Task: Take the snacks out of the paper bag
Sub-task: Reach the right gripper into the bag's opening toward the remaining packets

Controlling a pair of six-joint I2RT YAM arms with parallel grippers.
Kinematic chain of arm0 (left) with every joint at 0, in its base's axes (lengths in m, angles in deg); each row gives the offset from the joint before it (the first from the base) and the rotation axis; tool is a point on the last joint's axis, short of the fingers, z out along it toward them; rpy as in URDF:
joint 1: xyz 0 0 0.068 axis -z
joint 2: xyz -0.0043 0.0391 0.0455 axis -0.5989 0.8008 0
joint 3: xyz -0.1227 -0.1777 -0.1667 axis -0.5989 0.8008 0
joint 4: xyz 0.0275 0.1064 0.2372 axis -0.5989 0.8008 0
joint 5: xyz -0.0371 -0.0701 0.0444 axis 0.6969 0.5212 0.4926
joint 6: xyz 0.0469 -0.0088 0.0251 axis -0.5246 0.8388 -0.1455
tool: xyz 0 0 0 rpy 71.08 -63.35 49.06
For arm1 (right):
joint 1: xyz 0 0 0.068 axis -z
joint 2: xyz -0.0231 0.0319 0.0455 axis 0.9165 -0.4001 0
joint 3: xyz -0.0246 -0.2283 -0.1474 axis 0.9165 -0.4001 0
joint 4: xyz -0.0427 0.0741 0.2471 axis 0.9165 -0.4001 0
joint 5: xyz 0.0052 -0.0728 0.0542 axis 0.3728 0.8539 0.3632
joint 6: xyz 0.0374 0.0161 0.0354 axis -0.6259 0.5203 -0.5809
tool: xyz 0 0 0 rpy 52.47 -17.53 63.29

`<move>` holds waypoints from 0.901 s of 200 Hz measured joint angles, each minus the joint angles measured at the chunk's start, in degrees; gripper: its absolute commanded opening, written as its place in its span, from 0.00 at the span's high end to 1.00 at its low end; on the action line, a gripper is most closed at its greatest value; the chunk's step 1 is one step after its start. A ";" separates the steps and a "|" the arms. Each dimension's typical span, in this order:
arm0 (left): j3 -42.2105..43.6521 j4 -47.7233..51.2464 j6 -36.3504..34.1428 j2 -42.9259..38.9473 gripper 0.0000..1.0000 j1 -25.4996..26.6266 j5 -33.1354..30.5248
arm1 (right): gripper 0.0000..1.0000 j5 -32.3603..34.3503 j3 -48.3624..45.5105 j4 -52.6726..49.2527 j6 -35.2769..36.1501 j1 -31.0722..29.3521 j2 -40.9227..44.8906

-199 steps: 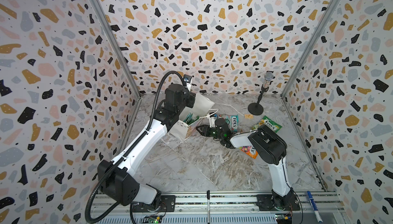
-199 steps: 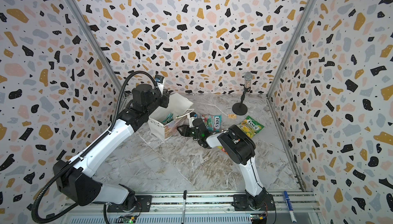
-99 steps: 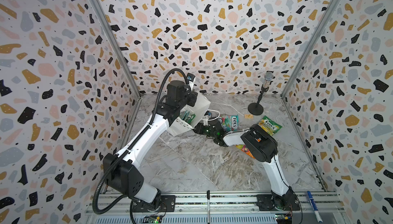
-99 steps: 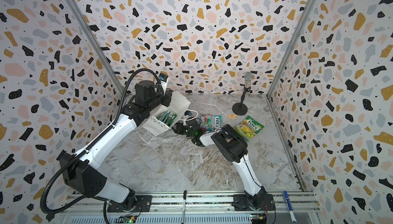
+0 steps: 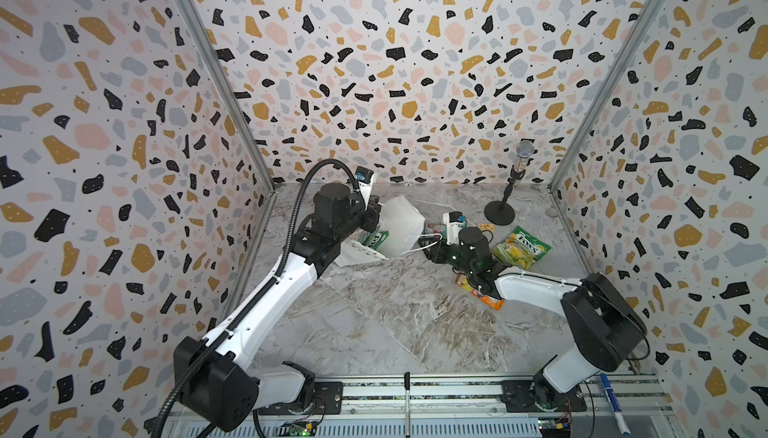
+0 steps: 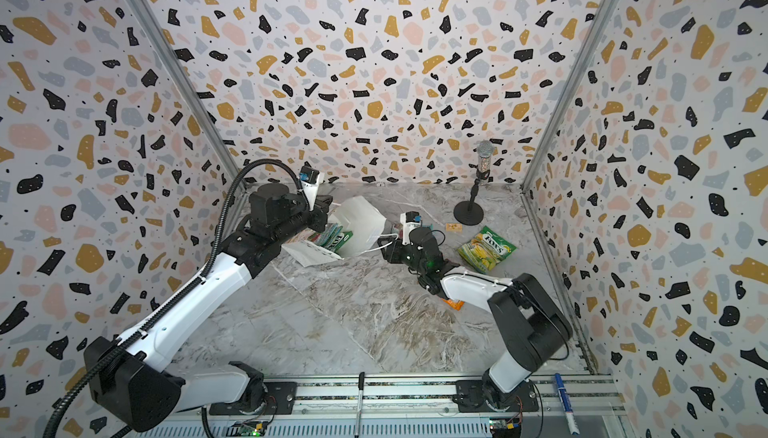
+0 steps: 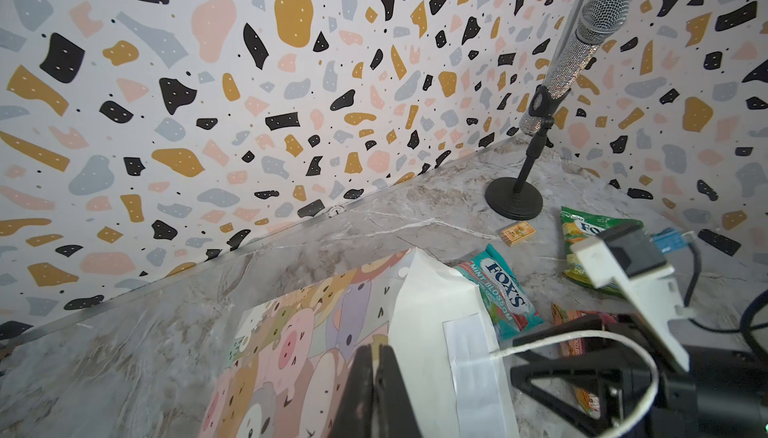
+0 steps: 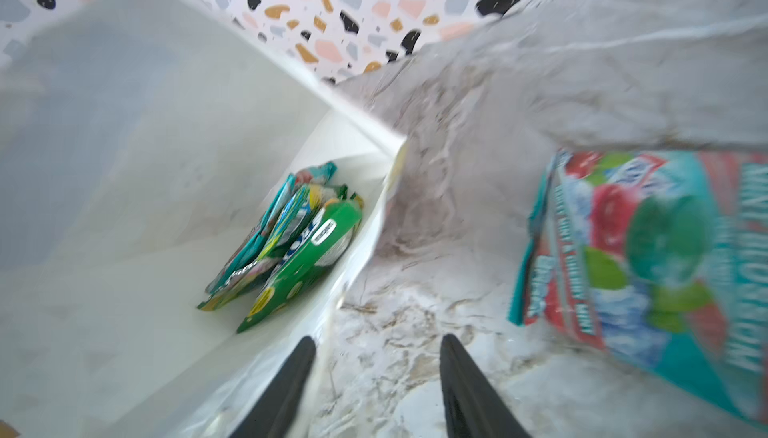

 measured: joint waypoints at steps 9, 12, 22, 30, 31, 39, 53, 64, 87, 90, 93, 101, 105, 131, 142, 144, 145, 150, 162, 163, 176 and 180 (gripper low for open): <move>1.33 -0.44 0.28 -0.92 1.00 0.04 0.48 | 0.48 1.49 -0.17 -2.69 1.60 0.55 2.32; 1.73 -0.52 0.44 -1.18 1.00 0.07 0.66 | 0.48 2.19 -0.24 -3.56 2.14 0.72 2.97; 3.26 -1.11 0.74 -2.03 1.00 0.20 1.14 | 0.48 3.45 -0.42 -6.58 3.78 1.27 5.40; 4.33 -1.29 1.05 -2.58 1.00 0.37 1.62 | 0.48 4.48 -0.57 -8.74 4.98 1.81 7.08; 4.39 -1.29 1.09 -2.62 1.00 0.37 1.64 | 0.48 4.57 -0.57 -8.92 5.07 1.88 7.21; 5.27 -1.51 1.42 -3.02 1.00 0.55 2.08 | 0.48 5.77 -0.57 -11.06 6.23 2.71 8.81; 6.43 -1.77 1.77 -3.37 1.00 1.01 2.56 | 0.46 7.52 -0.57 -13.97 8.04 3.74 10.93; 6.97 -2.08 1.92 -3.43 1.00 1.33 2.86 | 0.46 8.68 -0.52 -15.89 9.55 4.44 12.00; 7.61 -2.45 2.05 -3.48 1.00 1.66 3.21 | 0.45 8.68 -0.02 -19.91 12.48 4.52 12.22; 7.65 -2.45 2.05 -3.48 1.00 1.66 3.21 | 0.45 8.59 0.02 -20.35 12.76 4.52 12.17; 7.65 -2.40 2.05 -3.48 1.00 1.66 3.21 | 0.46 8.57 0.02 -20.83 13.07 4.52 12.15; 7.67 -2.45 2.05 -3.48 1.00 1.79 3.19 | 0.46 8.41 0.04 -21.88 13.79 4.52 12.17; 7.69 -2.43 2.05 -3.52 1.00 1.90 3.17 | 0.46 8.37 0.04 -22.43 14.08 4.52 12.22; 7.80 -2.38 2.03 -3.72 1.00 2.73 2.97 | 0.46 7.23 0.57 -25.49 15.52 4.52 13.62; 7.98 -2.29 2.03 -3.72 1.00 3.32 2.99 | 0.46 6.25 1.38 -26.73 16.04 4.50 14.80; 8.02 -2.25 2.03 -3.72 1.00 3.39 2.97 | 0.46 6.08 1.53 -26.86 16.13 4.48 14.97; 8.02 -2.19 2.03 -3.72 1.00 3.45 2.97 | 0.46 6.05 1.57 -26.86 16.15 4.46 15.04; 8.11 -2.03 2.03 -3.72 1.00 3.74 2.99 | 0.46 5.57 2.01 -27.04 16.39 4.37 15.63; 8.44 -1.92 2.03 -3.74 1.00 4.37 3.02 | 0.46 4.50 3.32 -27.45 16.81 4.13 16.90; 8.50 -1.90 2.03 -3.74 1.00 4.48 3.02 | 0.47 4.37 3.48 -27.47 16.81 4.09 17.03; 8.87 -1.68 2.01 -3.80 1.00 5.20 3.15 | 0.47 2.80 4.96 -27.41 17.35 3.21 17.84; 8.98 -1.57 2.01 -3.82 1.00 5.40 3.19 | 0.47 2.23 5.40 -27.39 17.40 2.82 17.90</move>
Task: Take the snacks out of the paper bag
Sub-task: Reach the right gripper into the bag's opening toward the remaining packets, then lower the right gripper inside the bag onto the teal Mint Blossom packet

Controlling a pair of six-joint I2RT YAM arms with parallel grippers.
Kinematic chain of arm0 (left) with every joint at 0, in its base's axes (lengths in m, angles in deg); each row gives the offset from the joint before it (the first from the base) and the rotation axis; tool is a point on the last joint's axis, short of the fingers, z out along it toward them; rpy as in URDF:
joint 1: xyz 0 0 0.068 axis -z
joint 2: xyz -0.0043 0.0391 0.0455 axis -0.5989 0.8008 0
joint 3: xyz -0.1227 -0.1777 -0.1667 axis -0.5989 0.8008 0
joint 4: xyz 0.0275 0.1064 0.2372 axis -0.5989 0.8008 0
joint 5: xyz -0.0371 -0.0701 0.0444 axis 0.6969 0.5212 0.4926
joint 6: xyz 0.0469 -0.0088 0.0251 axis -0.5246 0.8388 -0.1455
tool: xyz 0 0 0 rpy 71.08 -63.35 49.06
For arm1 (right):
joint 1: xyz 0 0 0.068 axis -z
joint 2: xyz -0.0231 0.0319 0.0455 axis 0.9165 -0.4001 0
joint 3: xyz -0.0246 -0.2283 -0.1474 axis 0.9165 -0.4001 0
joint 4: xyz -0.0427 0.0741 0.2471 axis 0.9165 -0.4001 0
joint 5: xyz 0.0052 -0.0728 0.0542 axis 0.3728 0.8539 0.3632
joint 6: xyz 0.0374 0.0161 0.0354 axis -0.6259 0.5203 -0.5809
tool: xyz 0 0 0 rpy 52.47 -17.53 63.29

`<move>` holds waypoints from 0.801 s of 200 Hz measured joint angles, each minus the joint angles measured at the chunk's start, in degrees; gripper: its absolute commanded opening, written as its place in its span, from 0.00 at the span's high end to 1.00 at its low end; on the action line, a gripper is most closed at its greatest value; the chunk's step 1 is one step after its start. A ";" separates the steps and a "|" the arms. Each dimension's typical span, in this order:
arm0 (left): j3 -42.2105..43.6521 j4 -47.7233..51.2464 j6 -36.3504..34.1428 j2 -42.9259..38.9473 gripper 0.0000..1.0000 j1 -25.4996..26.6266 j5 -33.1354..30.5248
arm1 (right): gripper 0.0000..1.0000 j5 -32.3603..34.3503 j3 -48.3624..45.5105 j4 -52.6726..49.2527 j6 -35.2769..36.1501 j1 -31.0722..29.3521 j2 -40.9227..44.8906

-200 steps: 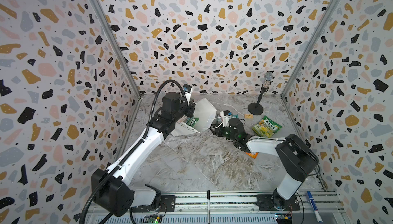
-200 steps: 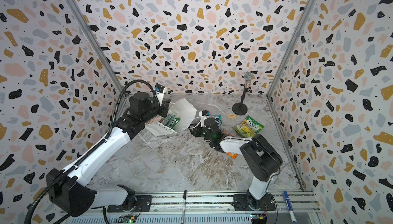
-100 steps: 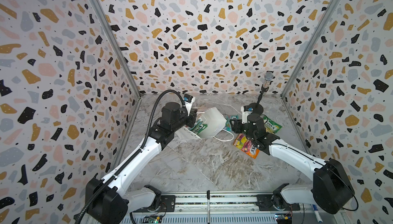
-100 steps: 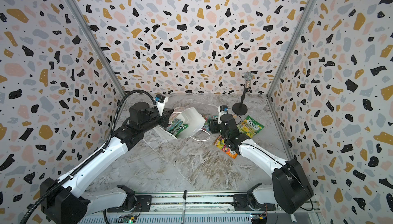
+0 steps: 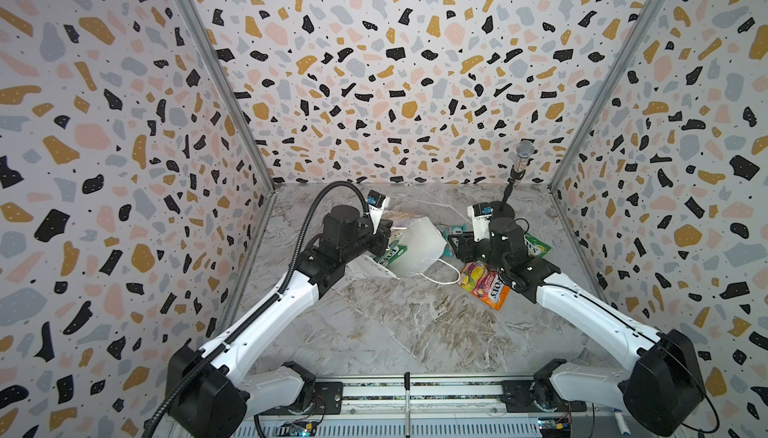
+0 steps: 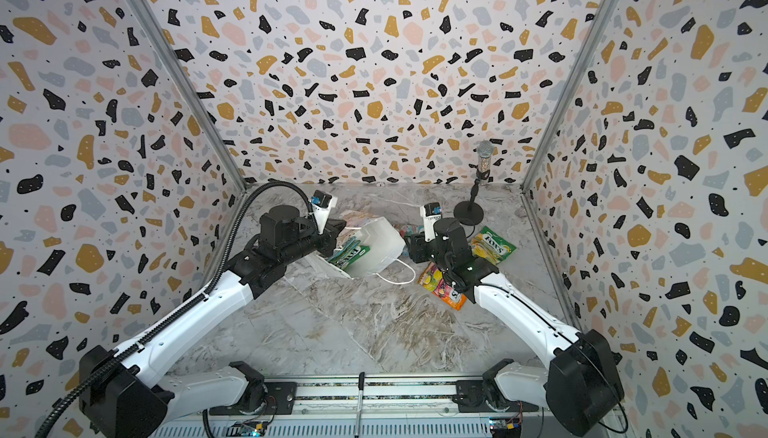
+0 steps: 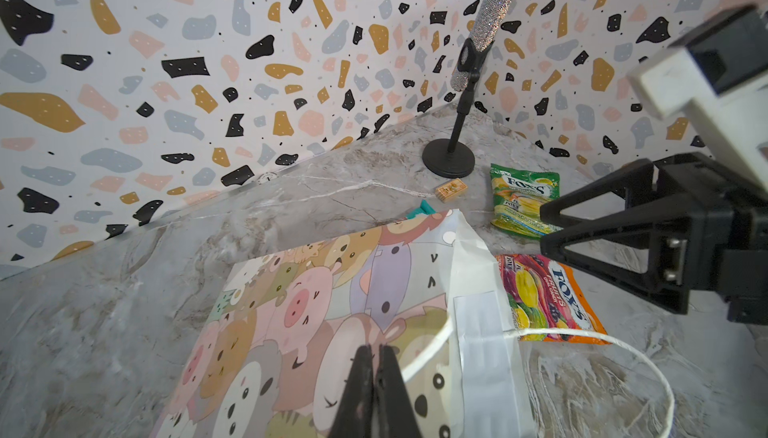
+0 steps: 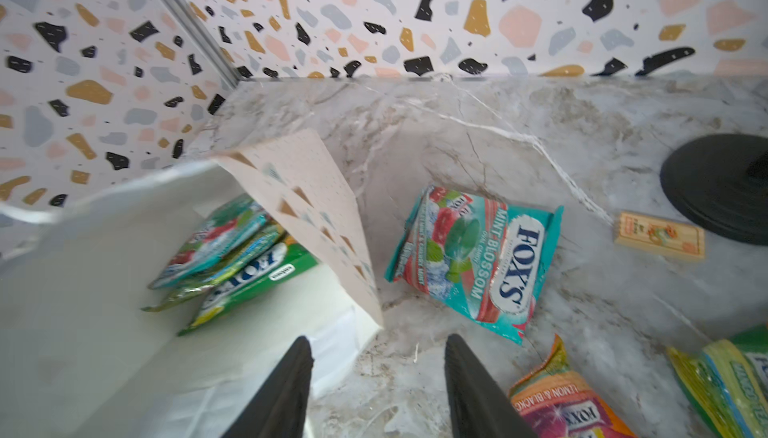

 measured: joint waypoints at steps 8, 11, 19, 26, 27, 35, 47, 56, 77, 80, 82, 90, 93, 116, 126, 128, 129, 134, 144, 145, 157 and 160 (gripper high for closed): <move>0.20 0.00 0.00 -0.11 1.00 0.31 0.09 | 0.47 -1.27 0.70 0.17 0.26 -0.94 -0.07; 0.33 0.00 -0.02 -0.20 1.00 0.39 0.22 | 0.47 -1.75 0.92 0.22 0.31 -1.27 -0.15; 0.61 0.02 -0.02 -0.44 1.00 0.50 0.28 | 0.48 -2.91 1.36 0.26 0.50 -2.36 -0.44; 0.74 0.09 -0.02 -0.63 1.00 0.55 0.37 | 0.49 -3.72 1.62 0.33 0.68 -3.34 -0.92; 0.79 0.09 -0.02 -0.70 1.00 0.57 0.37 | 0.49 -3.78 1.64 0.37 0.72 -3.45 -1.01; 0.90 0.02 -0.02 -0.92 1.00 0.63 0.39 | 0.49 -4.70 1.70 0.74 0.98 -4.37 -1.75; 1.20 -0.22 0.00 -1.40 1.00 0.66 0.37 | 0.49 -5.88 1.70 1.07 1.16 -5.95 -3.37; 1.70 -0.59 0.00 -1.95 1.00 0.66 0.22 | 0.49 -6.49 1.68 1.33 1.25 -7.10 -4.79; 2.84 -0.96 0.02 -3.41 1.00 0.66 -0.55 | 0.49 -7.61 1.36 3.52 1.03 -9.84 -8.24; 2.95 -1.01 0.02 -3.56 1.00 0.66 -0.66 | 0.49 -7.74 1.29 3.91 1.03 -10.12 -8.63; 3.02 -1.03 0.00 -3.72 1.00 0.66 -0.70 | 0.49 -7.82 1.22 4.26 0.92 -10.36 -9.03; 3.30 -1.29 0.02 -4.17 1.00 0.66 -0.92 | 0.49 -8.20 0.92 5.64 0.52 -11.39 -10.43; 3.41 -1.33 0.02 -4.35 1.00 0.66 -1.05 | 0.49 -8.31 0.85 6.12 0.39 -11.72 -10.88; 3.72 -1.81 0.04 -5.09 1.00 0.68 -2.10 | 0.49 -8.44 0.79 9.79 -0.61 -14.45 -16.17; 3.89 -2.12 0.11 -5.31 1.00 0.70 -2.69 | 0.49 -8.35 0.79 10.88 -1.01 -15.56 -18.34; 3.91 -2.14 0.15 -5.35 1.00 0.70 -2.86 | 0.49 -8.37 0.79 11.02 -1.05 -15.74 -18.69; 3.93 -2.14 0.17 -5.38 1.00 0.70 -2.93 | 0.49 -8.37 0.79 11.19 -1.11 -15.89 -18.97; 4.00 -2.19 0.26 -5.44 1.00 0.76 -3.37 | 0.49 -8.35 0.79 11.74 -1.27 -16.39 -19.91; 4.26 -2.34 0.63 -5.66 1.00 0.83 -4.33 | 0.49 -8.35 0.79 12.76 -1.57 -17.35 -21.62; 4.28 -2.34 0.66 -5.66 1.00 0.83 -4.37 | 0.49 -8.35 0.79 12.90 -1.57 -17.46 -21.84; 4.50 -2.36 1.14 -5.86 1.00 0.98 -5.75 | 0.49 -8.39 0.81 14.19 -1.81 -18.45 -23.54; 4.55 -2.36 1.27 -5.88 1.00 1.01 -6.16 | 0.48 -8.39 0.81 14.45 -1.88 -18.64 -23.91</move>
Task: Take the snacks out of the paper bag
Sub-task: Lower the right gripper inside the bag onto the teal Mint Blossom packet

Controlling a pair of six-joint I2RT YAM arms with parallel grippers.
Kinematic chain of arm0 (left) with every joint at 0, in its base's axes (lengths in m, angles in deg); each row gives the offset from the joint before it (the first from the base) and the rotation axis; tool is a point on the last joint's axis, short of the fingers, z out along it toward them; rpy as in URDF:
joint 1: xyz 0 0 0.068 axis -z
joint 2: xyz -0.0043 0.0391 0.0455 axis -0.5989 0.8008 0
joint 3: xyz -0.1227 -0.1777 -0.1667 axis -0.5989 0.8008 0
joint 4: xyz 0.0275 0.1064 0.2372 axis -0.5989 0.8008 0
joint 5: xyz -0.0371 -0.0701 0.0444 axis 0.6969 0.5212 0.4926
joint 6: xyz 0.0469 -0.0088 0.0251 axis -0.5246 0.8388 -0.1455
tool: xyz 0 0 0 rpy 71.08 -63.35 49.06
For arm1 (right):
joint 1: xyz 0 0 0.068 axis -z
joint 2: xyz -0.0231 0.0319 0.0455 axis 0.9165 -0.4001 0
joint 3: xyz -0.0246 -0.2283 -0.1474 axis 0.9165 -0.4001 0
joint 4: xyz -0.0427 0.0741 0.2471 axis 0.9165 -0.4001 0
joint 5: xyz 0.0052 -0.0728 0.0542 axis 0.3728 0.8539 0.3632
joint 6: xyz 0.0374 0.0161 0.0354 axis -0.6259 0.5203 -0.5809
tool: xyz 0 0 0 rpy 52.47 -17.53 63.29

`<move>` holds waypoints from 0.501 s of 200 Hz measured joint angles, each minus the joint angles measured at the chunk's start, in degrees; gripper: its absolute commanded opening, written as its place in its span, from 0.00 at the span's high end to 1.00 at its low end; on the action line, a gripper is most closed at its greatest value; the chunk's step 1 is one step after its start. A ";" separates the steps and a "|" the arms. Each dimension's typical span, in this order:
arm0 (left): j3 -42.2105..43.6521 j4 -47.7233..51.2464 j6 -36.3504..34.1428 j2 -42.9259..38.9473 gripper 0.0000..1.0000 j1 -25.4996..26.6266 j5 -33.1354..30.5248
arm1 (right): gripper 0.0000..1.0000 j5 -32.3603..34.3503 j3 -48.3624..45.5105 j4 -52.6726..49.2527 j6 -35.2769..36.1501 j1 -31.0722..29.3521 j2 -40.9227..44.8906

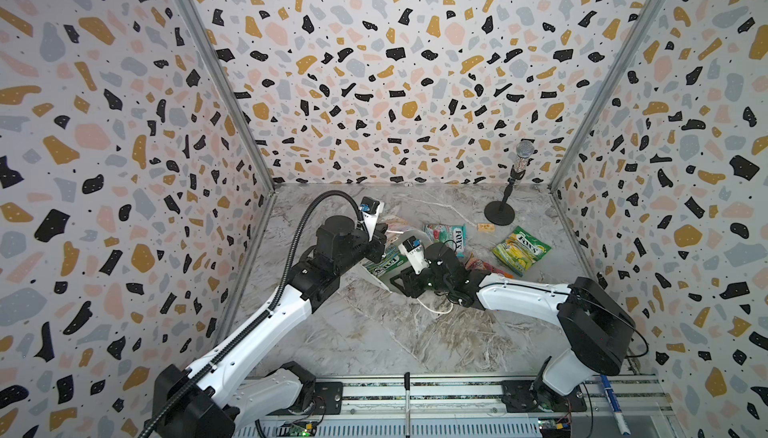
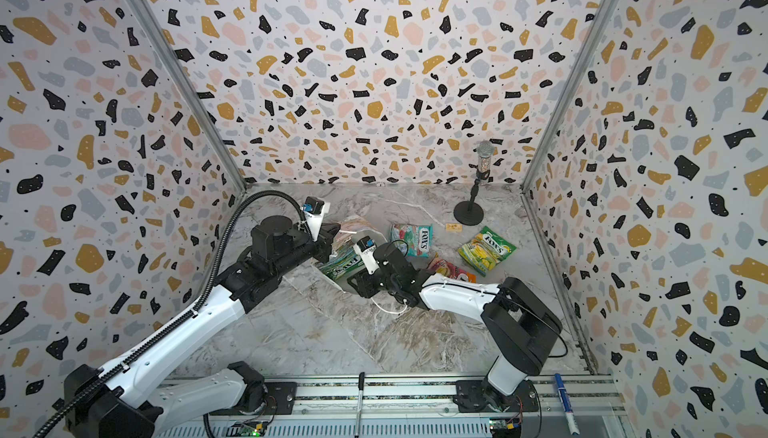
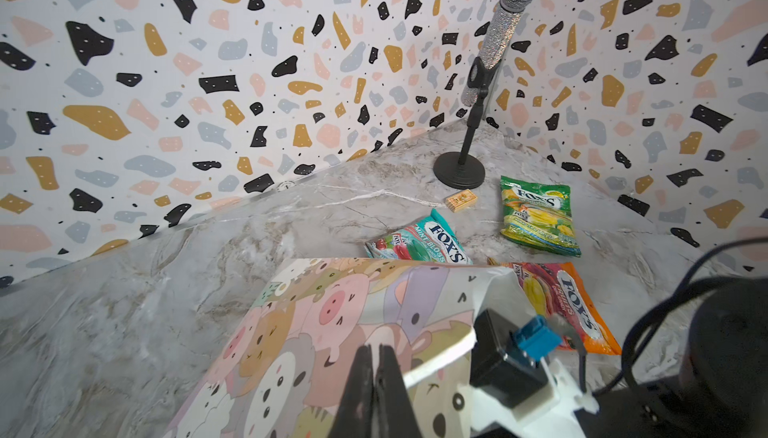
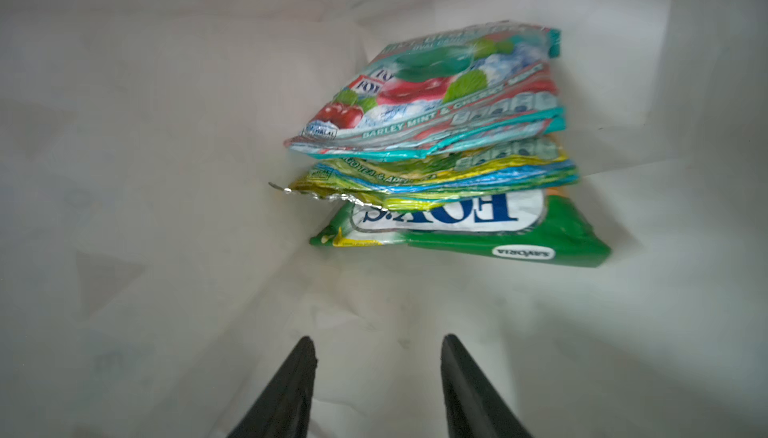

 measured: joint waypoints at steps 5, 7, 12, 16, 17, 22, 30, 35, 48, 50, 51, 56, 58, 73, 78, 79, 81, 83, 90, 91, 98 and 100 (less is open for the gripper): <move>0.00 0.00 0.17 -0.04 1.00 0.02 -0.66 | 0.48 -0.02 0.02 0.57 -0.09 -0.35 -0.61; 0.00 0.00 0.24 -0.09 1.00 0.02 -0.90 | 0.48 -0.02 0.07 0.81 -0.11 -0.52 -0.90; 0.00 0.00 0.39 -0.13 1.00 0.02 -1.55 | 0.48 -0.07 0.22 1.07 -0.15 -0.87 -1.46; 0.00 -0.04 0.48 -0.20 1.00 0.02 -2.16 | 0.48 -0.13 0.35 1.38 -0.24 -1.16 -2.03; 0.00 -0.04 0.50 -0.20 1.00 0.02 -2.21 | 0.48 -0.15 0.39 1.42 -0.24 -1.18 -2.12; 0.00 -0.04 0.70 -0.31 1.00 0.02 -2.78 | 0.48 -0.22 0.68 1.75 -0.28 -1.49 -2.82; 0.00 -0.04 0.87 -0.42 1.00 0.02 -3.65 | 0.48 -0.28 1.18 2.34 -0.31 -1.81 -3.91; 0.00 -0.04 1.07 -0.52 1.00 0.02 -4.13 | 0.48 -0.28 1.53 2.54 -0.31 -1.97 -4.55; 0.00 -0.02 1.18 -0.66 1.00 0.02 -4.87 | 0.48 -0.24 2.05 3.08 -0.48 -2.21 -5.81; 0.00 -0.02 1.18 -0.66 1.00 0.02 -4.90 | 0.48 -0.22 2.05 3.17 -0.55 -2.23 -5.88; 0.02 -0.04 1.18 -0.68 1.00 0.02 -4.92 | 0.48 -0.20 2.05 3.21 -0.55 -2.23 -5.95; 0.09 -0.11 1.20 -0.74 1.00 0.02 -4.96 | 0.48 -0.13 2.05 3.19 -0.74 -2.23 -5.99; 0.13 -0.20 1.20 -0.74 1.00 0.02 -4.96 | 0.48 -0.04 2.05 3.21 -0.76 -2.23 -5.99; 1.07 -0.63 1.20 -1.22 1.00 0.02 -4.87 | 0.49 0.33 2.05 3.82 -1.70 -2.21 -5.73; 1.36 -0.66 1.20 -1.38 1.00 0.02 -4.76 | 0.49 0.50 2.05 4.24 -2.21 -2.21 -5.57; 1.40 -0.66 1.20 -1.38 1.00 0.02 -4.76 | 0.49 0.52 2.05 4.28 -2.27 -2.21 -5.55; 1.49 -0.66 1.20 -1.40 1.00 0.02 -4.70 | 0.49 0.52 2.05 4.46 -2.60 -2.21 -5.46; 1.60 -0.66 1.20 -1.46 1.00 0.02 -4.63 | 0.49 0.66 2.05 4.68 -2.93 -2.21 -5.38; 1.75 -0.63 1.18 -1.53 1.00 0.02 -4.46 | 0.50 0.92 2.03 5.27 -3.98 -2.21 -5.11; 1.77 -0.66 1.18 -1.55 1.00 0.02 -4.44 | 0.50 0.98 2.03 5.35 -4.11 -2.21 -5.09; 1.86 -0.66 1.16 -1.60 1.00 0.02 -4.33 | 0.51 1.31 2.01 6.03 -5.66 -2.16 -4.74; 1.86 -0.66 1.16 -1.60 1.00 0.02 -4.28 | 0.51 1.42 2.01 6.34 -6.14 -2.14 -4.63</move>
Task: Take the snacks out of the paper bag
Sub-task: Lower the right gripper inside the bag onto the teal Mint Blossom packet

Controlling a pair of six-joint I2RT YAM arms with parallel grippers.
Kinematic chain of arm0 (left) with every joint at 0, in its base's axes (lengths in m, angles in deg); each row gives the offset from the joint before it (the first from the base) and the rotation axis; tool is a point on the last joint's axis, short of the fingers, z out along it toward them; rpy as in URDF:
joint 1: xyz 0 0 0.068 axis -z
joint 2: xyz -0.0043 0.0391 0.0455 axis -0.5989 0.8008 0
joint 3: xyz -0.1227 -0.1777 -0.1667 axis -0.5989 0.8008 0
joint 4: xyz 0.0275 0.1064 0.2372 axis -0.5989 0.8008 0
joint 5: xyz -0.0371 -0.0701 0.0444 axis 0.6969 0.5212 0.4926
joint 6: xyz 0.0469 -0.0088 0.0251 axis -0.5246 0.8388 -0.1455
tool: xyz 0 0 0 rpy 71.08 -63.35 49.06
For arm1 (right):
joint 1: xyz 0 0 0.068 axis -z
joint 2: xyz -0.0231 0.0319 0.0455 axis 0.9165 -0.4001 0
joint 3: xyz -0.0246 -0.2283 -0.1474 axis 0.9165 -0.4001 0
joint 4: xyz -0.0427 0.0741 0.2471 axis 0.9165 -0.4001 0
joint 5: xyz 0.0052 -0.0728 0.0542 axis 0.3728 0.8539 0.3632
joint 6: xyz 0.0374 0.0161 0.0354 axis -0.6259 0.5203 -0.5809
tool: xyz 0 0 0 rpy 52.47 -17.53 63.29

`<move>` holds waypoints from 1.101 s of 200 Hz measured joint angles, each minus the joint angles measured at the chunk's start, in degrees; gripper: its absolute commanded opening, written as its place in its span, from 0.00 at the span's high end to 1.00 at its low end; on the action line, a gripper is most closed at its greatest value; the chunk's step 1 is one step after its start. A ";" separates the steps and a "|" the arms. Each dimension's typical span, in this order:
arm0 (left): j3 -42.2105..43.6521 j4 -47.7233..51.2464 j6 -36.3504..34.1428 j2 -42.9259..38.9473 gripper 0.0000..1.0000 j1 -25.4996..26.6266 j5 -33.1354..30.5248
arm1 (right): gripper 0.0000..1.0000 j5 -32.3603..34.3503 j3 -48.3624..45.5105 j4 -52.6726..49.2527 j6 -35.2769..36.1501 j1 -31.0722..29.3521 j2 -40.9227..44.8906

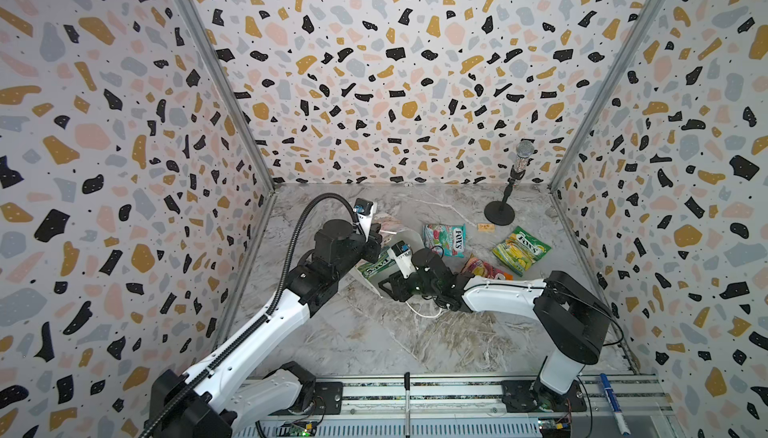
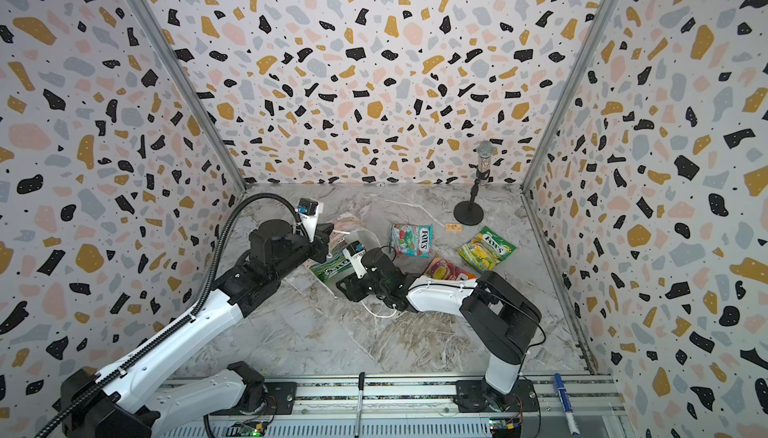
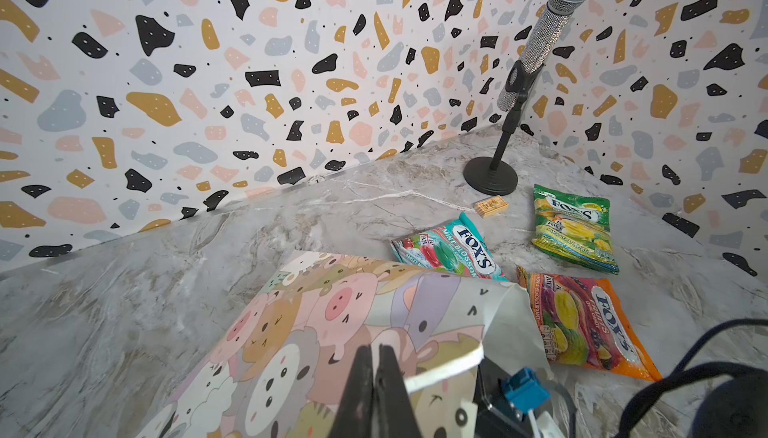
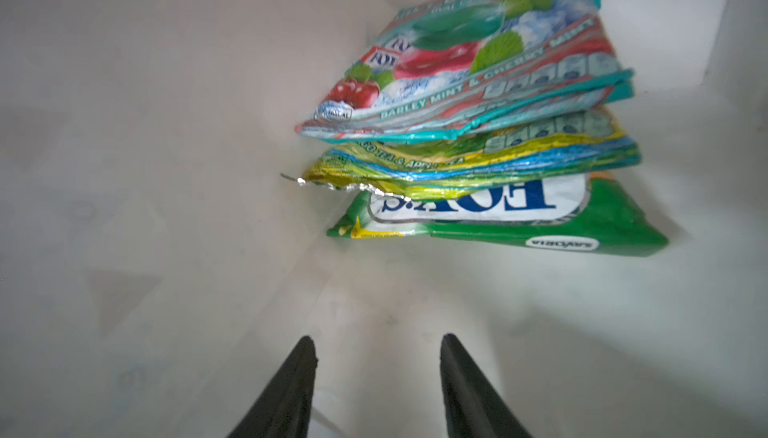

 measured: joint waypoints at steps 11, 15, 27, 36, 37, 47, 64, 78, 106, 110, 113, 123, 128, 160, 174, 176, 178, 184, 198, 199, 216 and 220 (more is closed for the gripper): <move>0.04 -0.04 -0.09 -0.13 1.00 -0.02 0.31 | 0.52 0.11 -0.26 2.19 -2.86 0.11 0.44; 0.07 -0.09 -0.13 -0.20 1.00 0.00 0.35 | 0.52 0.15 -0.48 3.39 -4.24 0.17 0.61; 0.15 -0.11 -0.28 -0.46 1.00 0.00 0.74 | 0.53 0.15 -1.09 6.43 -7.82 0.44 0.87; 0.35 -0.17 -0.48 -0.70 1.00 0.00 1.05 | 0.53 0.15 -1.25 8.24 -10.64 0.57 0.85; 0.39 -0.17 -0.52 -0.74 1.00 0.00 1.07 | 0.53 0.13 -1.25 8.44 -11.02 0.59 0.85; 0.59 -0.22 -0.79 -0.96 1.00 0.00 1.36 | 0.53 0.15 -1.25 9.73 -13.88 0.68 0.72; 0.72 -0.20 -1.22 -1.09 1.00 -0.02 1.92 | 0.53 0.20 -1.03 11.96 -18.23 0.76 -0.04; 0.72 -0.22 -1.42 -1.20 1.00 -0.02 2.34 | 0.54 0.20 -0.17 12.76 -21.24 0.79 -1.51; 1.14 -0.46 -1.46 -1.81 1.00 0.00 2.97 | 0.55 0.31 2.10 13.94 -26.21 0.79 -5.16; 1.22 -0.55 -1.44 -1.86 1.00 0.00 3.04 | 0.55 0.33 2.32 14.16 -26.82 0.81 -5.60; 1.29 -0.61 -1.44 -1.92 1.00 -0.02 3.17 | 0.56 0.31 2.43 14.34 -27.19 0.79 -5.84; 1.49 -0.76 -1.44 -1.99 1.00 0.00 3.43 | 0.56 0.31 2.60 14.97 -28.48 0.81 -6.58; 1.62 -0.83 -1.44 -2.03 1.00 0.00 3.63 | 0.56 0.31 2.69 15.08 -28.98 0.81 -6.80; 1.88 -0.92 -1.44 -2.05 1.00 0.00 3.89 | 0.56 0.26 3.89 15.82 -31.15 1.46 -8.26; 1.88 -0.96 -1.44 -2.05 1.00 0.00 3.98 | 0.55 -0.09 4.52 16.13 -31.93 2.05 -9.01; 1.88 -0.98 -1.44 -2.05 1.00 0.00 4.00 | 0.55 -0.11 4.61 16.17 -31.98 2.14 -9.11; 1.88 -1.01 -1.44 -2.05 1.00 0.00 4.00 | 0.55 -0.15 4.68 16.26 -32.13 2.25 -9.25; 1.88 -1.07 -1.44 -2.05 1.00 0.00 4.02 | 0.55 -0.22 4.74 16.37 -32.39 2.54 -9.51; 1.88 -1.16 -1.44 -2.05 1.00 0.00 4.07 | 0.55 -0.39 4.74 16.63 -33.07 3.19 -9.99; 1.88 -1.18 -1.44 -2.05 1.00 0.00 4.09 | 0.55 -0.39 4.74 16.68 -33.11 3.26 -10.01; 1.88 -1.27 -1.44 -2.05 1.00 0.00 4.31 | 0.55 -0.79 4.76 17.07 -33.51 3.78 -10.40; 1.88 -1.27 -1.44 -2.05 1.00 0.00 4.42 | 0.55 -0.90 4.79 17.25 -33.62 3.85 -10.51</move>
